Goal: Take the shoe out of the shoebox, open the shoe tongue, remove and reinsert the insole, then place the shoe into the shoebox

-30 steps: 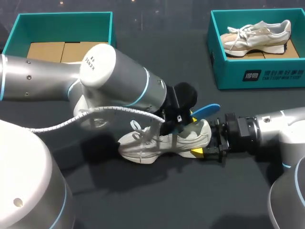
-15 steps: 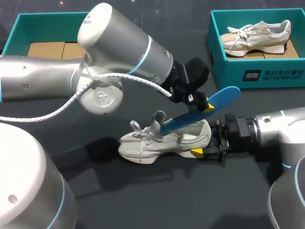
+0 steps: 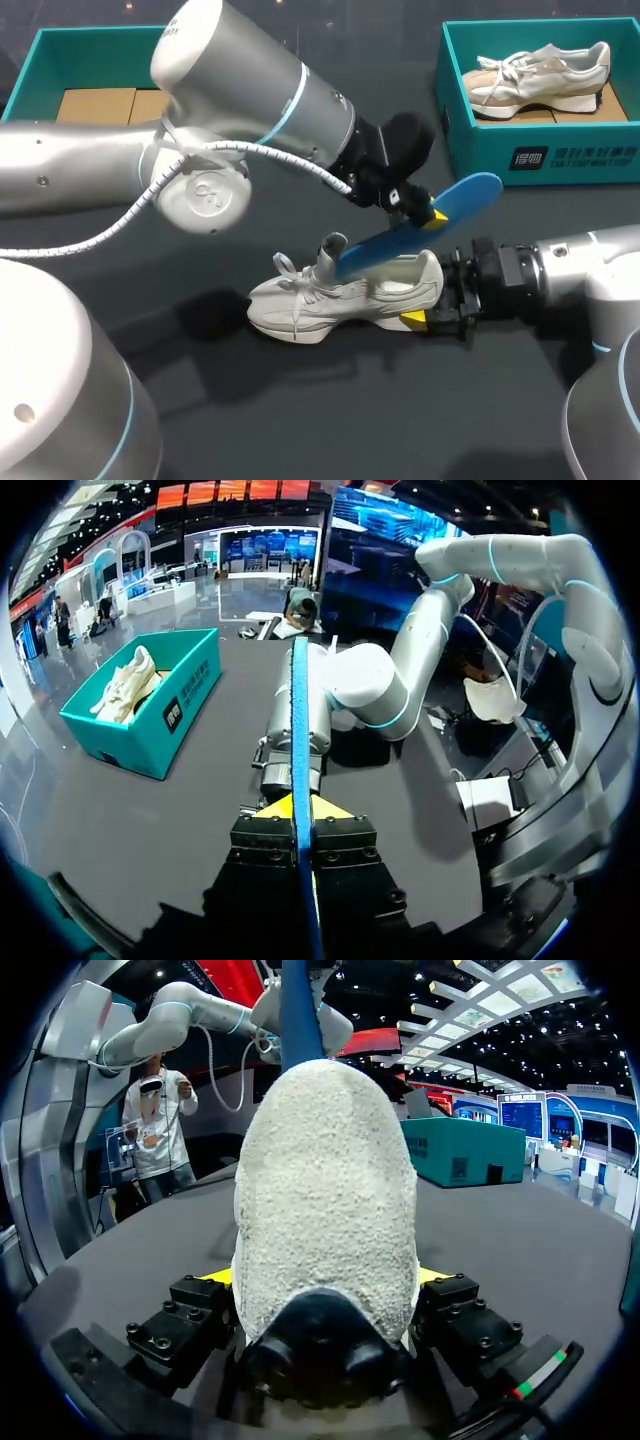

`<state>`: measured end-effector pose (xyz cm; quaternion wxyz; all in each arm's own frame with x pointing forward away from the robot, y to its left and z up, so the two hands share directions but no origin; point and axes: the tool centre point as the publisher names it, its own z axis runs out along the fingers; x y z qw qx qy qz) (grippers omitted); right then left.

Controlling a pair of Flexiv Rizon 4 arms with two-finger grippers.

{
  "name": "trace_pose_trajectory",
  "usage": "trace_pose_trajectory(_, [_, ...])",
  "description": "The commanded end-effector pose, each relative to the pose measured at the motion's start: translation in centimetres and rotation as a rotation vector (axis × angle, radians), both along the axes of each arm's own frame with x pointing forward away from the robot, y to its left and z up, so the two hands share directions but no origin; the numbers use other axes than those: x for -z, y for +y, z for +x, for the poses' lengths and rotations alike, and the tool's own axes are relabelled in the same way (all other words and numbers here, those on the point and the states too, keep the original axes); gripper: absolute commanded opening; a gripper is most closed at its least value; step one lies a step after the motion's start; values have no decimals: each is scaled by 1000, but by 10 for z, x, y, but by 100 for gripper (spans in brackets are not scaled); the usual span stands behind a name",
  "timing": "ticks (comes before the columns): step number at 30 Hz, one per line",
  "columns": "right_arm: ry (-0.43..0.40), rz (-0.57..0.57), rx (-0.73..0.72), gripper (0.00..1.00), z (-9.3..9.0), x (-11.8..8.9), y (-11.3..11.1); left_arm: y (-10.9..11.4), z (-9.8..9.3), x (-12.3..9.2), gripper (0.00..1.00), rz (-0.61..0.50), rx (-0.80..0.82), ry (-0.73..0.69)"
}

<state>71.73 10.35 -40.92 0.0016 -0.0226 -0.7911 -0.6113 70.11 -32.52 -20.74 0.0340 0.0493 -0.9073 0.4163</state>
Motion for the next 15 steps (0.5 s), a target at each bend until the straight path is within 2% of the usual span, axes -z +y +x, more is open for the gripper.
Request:
trace_pose_trajectory(1, [0,-4,2,0,-2,0,1,31,-20,-32,0,-174,-25,-26])
trace_pose_trajectory(6, [0,-4,2,0,-2,0,1,64,-37,-78,0,-339,-51,22])
trace_pose_trajectory(15, [0,-4,2,0,-2,0,1,64,-37,-78,0,-339,-51,22])
